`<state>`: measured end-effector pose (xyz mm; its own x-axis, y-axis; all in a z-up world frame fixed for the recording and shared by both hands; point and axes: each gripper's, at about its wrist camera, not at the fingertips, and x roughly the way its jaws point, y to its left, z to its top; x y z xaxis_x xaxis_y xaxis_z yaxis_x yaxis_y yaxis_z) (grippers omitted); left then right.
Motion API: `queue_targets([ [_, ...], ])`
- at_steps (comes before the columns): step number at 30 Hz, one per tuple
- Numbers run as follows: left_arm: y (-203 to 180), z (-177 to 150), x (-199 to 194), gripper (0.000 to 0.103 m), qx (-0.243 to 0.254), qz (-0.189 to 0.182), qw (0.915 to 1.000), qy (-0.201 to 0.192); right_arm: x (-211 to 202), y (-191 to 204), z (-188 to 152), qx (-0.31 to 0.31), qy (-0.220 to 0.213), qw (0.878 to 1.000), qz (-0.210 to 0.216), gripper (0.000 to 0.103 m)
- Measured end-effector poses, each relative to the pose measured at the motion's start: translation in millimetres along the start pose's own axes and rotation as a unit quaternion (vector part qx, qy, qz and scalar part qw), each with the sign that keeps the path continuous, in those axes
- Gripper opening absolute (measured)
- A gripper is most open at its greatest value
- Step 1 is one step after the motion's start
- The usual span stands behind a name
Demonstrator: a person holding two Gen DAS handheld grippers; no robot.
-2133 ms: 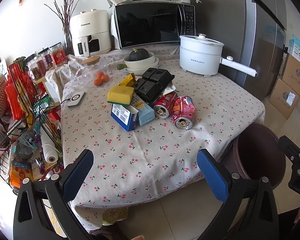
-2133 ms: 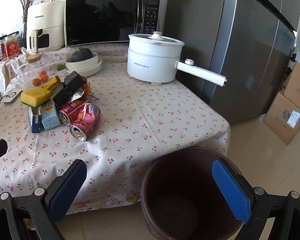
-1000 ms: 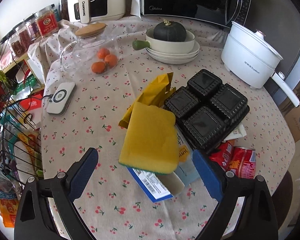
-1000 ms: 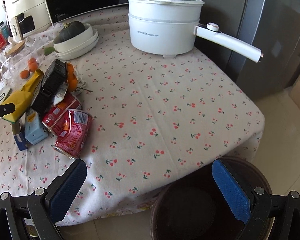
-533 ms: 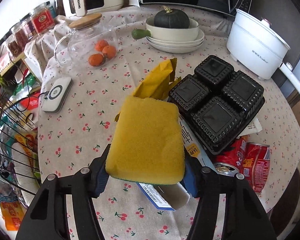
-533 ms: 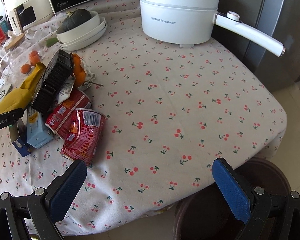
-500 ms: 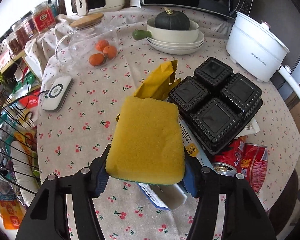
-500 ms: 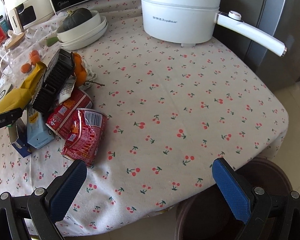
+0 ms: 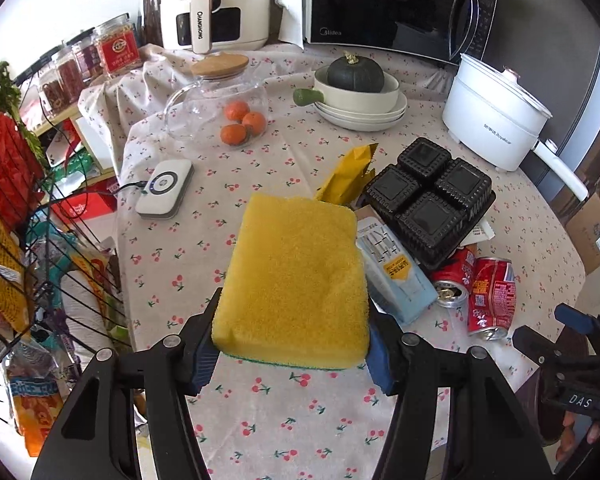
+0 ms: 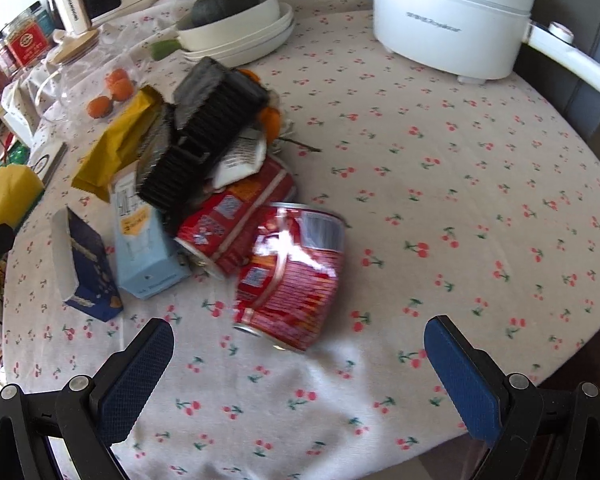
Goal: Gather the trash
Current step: 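Grasp the empty white carton with the right tool while the left tool holds the sponge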
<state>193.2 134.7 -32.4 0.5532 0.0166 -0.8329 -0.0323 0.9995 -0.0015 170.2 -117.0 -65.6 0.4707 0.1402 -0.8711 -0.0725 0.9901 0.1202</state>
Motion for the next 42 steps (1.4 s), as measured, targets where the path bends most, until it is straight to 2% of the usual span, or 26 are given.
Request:
queue_targets([
  [6,39.4,-21.6,-7.8,0.063,-0.008,0.021,0.9997,0.005,16.6,56.0,-0.5,-0.034,0.000,0.998,0.043,0.103],
  [8,49.7,-28.6,-8.9,0.063,-0.007,0.024,0.9997,0.008,22.9,75.0,-0.6,-0.045,-0.003,0.997,0.060,0.100],
  [15,74.4,-47.1,-13.0,0.063,0.000,0.028,0.9995,0.012,47.3,127.2,-7.6,-0.099,-0.002,0.992,0.075,0.079],
  [18,81.4,-51.0,-13.0,0.063,-0.004,0.026,0.9995,0.016,59.0,137.3,-9.6,-0.118,-0.001,0.991,0.067,0.067],
  [23,82.7,-54.6,-13.4,0.063,0.000,0.023,0.9996,0.018,68.9,142.9,-8.2,-0.128,-0.011,0.989,0.074,0.055],
  [26,80.3,-54.6,-13.8,0.063,0.003,0.023,0.9996,0.017,67.8,147.2,-8.1,-0.142,-0.019,0.986,0.080,0.042],
  [28,78.9,-54.1,-13.9,0.063,0.005,0.024,0.9996,0.017,67.5,147.3,-8.9,-0.150,-0.019,0.985,0.085,0.025],
  [36,65.1,-50.3,-20.2,0.063,0.008,0.017,0.9998,0.012,38.1,140.6,-11.8,-0.152,-0.031,0.981,0.116,0.024],
  [42,33.5,-46.0,-30.3,0.063,0.019,0.002,0.9998,-0.001,-3.3,100.6,-13.3,-0.139,-0.043,0.983,0.109,0.024],
])
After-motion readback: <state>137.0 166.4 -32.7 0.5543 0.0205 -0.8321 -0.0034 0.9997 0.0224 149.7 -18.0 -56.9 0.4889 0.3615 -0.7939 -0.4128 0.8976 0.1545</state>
